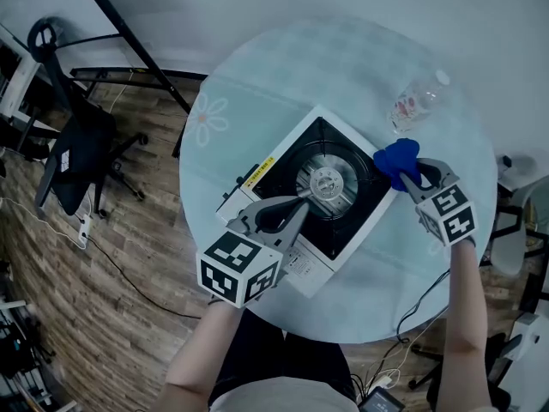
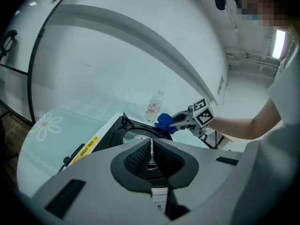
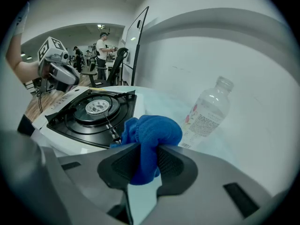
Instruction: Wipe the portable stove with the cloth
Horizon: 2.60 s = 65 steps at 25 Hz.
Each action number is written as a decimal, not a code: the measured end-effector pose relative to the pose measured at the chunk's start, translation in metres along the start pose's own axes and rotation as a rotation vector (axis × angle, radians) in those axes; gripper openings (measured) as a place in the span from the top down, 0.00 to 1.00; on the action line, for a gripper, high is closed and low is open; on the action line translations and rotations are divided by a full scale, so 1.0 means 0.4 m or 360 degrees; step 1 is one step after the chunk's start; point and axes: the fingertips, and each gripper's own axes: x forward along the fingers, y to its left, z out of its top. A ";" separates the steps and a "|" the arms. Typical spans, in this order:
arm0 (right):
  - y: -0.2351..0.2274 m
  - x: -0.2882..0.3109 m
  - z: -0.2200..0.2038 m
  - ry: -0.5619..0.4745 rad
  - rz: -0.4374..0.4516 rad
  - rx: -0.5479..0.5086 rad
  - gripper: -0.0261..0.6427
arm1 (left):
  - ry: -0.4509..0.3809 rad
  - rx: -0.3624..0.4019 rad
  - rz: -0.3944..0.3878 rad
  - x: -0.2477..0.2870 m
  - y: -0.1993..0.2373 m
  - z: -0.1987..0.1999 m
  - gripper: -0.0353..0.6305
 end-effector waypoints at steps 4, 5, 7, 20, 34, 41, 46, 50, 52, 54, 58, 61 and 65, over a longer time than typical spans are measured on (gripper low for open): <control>-0.003 -0.019 -0.026 0.0019 -0.0050 0.0022 0.79 | 0.0020 0.0003 -0.0014 -0.003 -0.002 -0.008 0.90; -0.003 -0.023 -0.032 0.0024 -0.0061 0.0031 0.79 | 0.0023 0.0005 -0.0019 -0.004 -0.004 -0.009 0.90; 0.000 -0.030 -0.042 0.0031 -0.0081 0.0056 0.79 | 0.0029 0.0008 -0.0030 -0.004 -0.009 -0.011 0.90; 0.070 -0.113 -0.069 -0.0114 -0.0144 0.0448 0.79 | 0.0028 0.0091 -0.0136 -0.015 -0.059 0.017 0.90; 0.153 -0.330 0.102 -0.0405 -0.0290 0.0431 0.79 | -0.0044 0.0203 -0.0324 -0.056 -0.166 0.083 0.90; 0.210 -0.399 0.202 -0.0633 -0.0294 0.0503 0.79 | -0.0152 0.0286 -0.0334 -0.103 -0.193 0.136 0.90; 0.250 -0.451 0.278 -0.0778 -0.0275 0.0470 0.79 | -0.0219 0.0269 -0.0423 -0.143 -0.217 0.174 0.90; 0.285 -0.475 0.331 -0.0851 -0.0229 0.0370 0.79 | -0.0379 0.0309 -0.0402 -0.185 -0.218 0.212 0.91; 0.298 -0.480 0.352 -0.0867 -0.0208 0.0323 0.79 | -0.0451 0.0306 -0.0400 -0.202 -0.218 0.227 0.92; 0.311 -0.485 0.366 -0.0886 -0.0200 0.0301 0.79 | -0.0497 0.0278 -0.0409 -0.214 -0.218 0.232 0.92; 0.332 -0.493 0.380 -0.0955 -0.0180 0.0357 0.79 | -0.0509 0.0232 -0.0419 -0.228 -0.219 0.220 0.92; 0.363 -0.480 0.379 -0.0988 -0.0118 0.0422 0.79 | -0.0491 0.0226 -0.0410 -0.233 -0.216 0.203 0.92; 0.412 -0.448 0.378 -0.0999 -0.0033 0.0477 0.79 | -0.0503 0.0202 -0.0369 -0.242 -0.198 0.187 0.92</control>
